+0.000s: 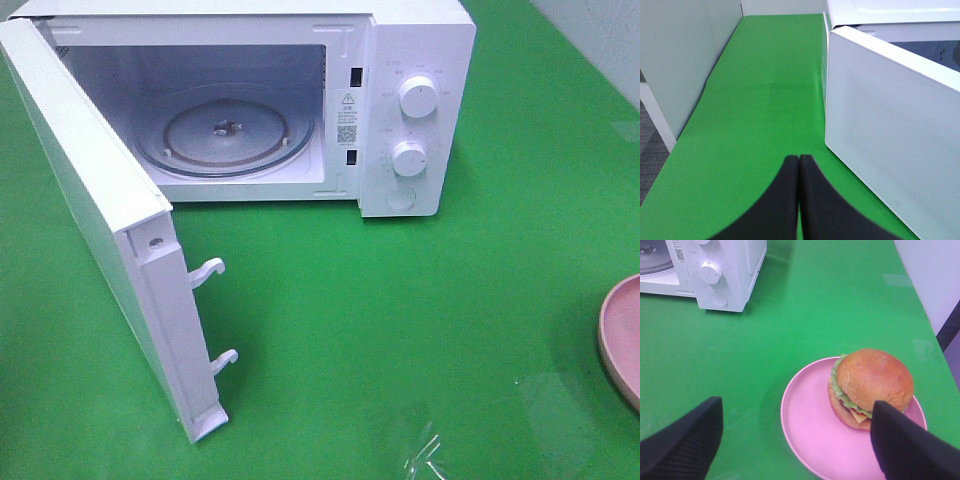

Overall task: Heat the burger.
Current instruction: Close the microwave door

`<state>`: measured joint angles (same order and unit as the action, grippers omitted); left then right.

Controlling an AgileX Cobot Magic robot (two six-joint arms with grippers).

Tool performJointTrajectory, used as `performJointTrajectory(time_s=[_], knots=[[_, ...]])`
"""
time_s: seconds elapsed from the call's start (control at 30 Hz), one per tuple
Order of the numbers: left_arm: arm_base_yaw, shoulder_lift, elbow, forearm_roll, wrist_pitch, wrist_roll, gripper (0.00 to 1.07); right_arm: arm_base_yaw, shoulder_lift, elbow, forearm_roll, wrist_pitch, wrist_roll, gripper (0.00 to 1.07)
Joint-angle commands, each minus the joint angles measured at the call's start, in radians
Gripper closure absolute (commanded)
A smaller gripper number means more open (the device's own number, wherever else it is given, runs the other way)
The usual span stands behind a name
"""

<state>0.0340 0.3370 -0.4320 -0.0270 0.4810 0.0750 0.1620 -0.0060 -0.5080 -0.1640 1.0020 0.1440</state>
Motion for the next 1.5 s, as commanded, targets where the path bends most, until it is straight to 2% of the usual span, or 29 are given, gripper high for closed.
performJointTrajectory(time_s=[0.03,0.07,0.1,0.17,0.33,0.4,0.43,0.47,0.53,0.7,0.83,0.93,0.97,1.07,1.1,1.3,1.33,1.5], knots=[[0.000,0.023,0.043,-0.001,-0.134,0.001,1.07,-0.006,-0.023,0.002,0.005,-0.001,-0.010,0.31],[0.000,0.050,0.083,-0.001,-0.258,0.004,1.07,-0.006,-0.023,0.002,0.005,-0.001,-0.010,0.31],[0.000,0.050,0.083,-0.001,-0.258,0.004,1.07,-0.006,-0.023,0.002,0.005,-0.001,-0.010,0.31],[0.000,0.111,0.146,-0.001,-0.463,0.004,1.07,-0.006,-0.023,0.002,0.005,-0.001,-0.010,0.31],[0.000,0.172,0.186,-0.001,-0.600,0.004,1.07,-0.006,-0.023,0.002,0.005,-0.001,-0.010,0.31],[0.000,0.273,0.232,-0.001,-0.788,0.003,1.07,-0.006,-0.023,0.002,0.005,-0.001,-0.010,0.31],[0.000,0.273,0.232,-0.001,-0.788,0.003,1.07,-0.006,-0.023,0.002,0.005,-0.001,-0.010,0.31],[0.000,0.334,0.252,0.006,-0.882,0.000,1.07,-0.006,-0.023,0.002,0.005,-0.001,-0.010,0.31],[0.000,0.385,0.265,0.027,-0.952,-0.005,1.07,-0.006,-0.023,0.002,0.005,-0.001,-0.010,0.31],[0.000,0.478,0.271,0.061,-1.036,-0.013,1.07,-0.006,-0.023,0.002,0.005,-0.001,-0.010,0.31],[0.000,0.652,0.266,0.161,-1.169,-0.075,1.07,-0.006,-0.023,0.002,0.005,-0.001,-0.010,0.31],[0.000,0.709,0.266,0.199,-1.216,-0.101,1.07,-0.006,-0.023,0.002,0.005,-0.001,-0.010,0.31],[0.000,0.752,0.266,0.240,-1.258,-0.135,1.07,-0.006,-0.023,0.002,0.005,-0.001,-0.010,0.31],[0.000,0.774,0.266,0.265,-1.280,-0.150,1.07,-0.006,-0.023,0.002,0.005,-0.001,-0.010,0.31],[0.000,0.829,0.266,0.349,-1.344,-0.170,1.07,-0.006,-0.023,0.002,0.005,-0.001,-0.010,0.31],[0.000,0.897,0.256,0.461,-1.413,-0.212,1.07,-0.006,-0.023,0.002,0.005,-0.001,-0.010,0.31],[0.000,0.918,0.243,0.506,-1.411,-0.239,1.07,-0.006,-0.023,0.002,0.005,-0.001,-0.010,0.31],[0.000,0.953,0.227,0.554,-1.417,-0.267,1.07,-0.006,-0.023,0.002,0.005,-0.001,-0.010,0.31]])
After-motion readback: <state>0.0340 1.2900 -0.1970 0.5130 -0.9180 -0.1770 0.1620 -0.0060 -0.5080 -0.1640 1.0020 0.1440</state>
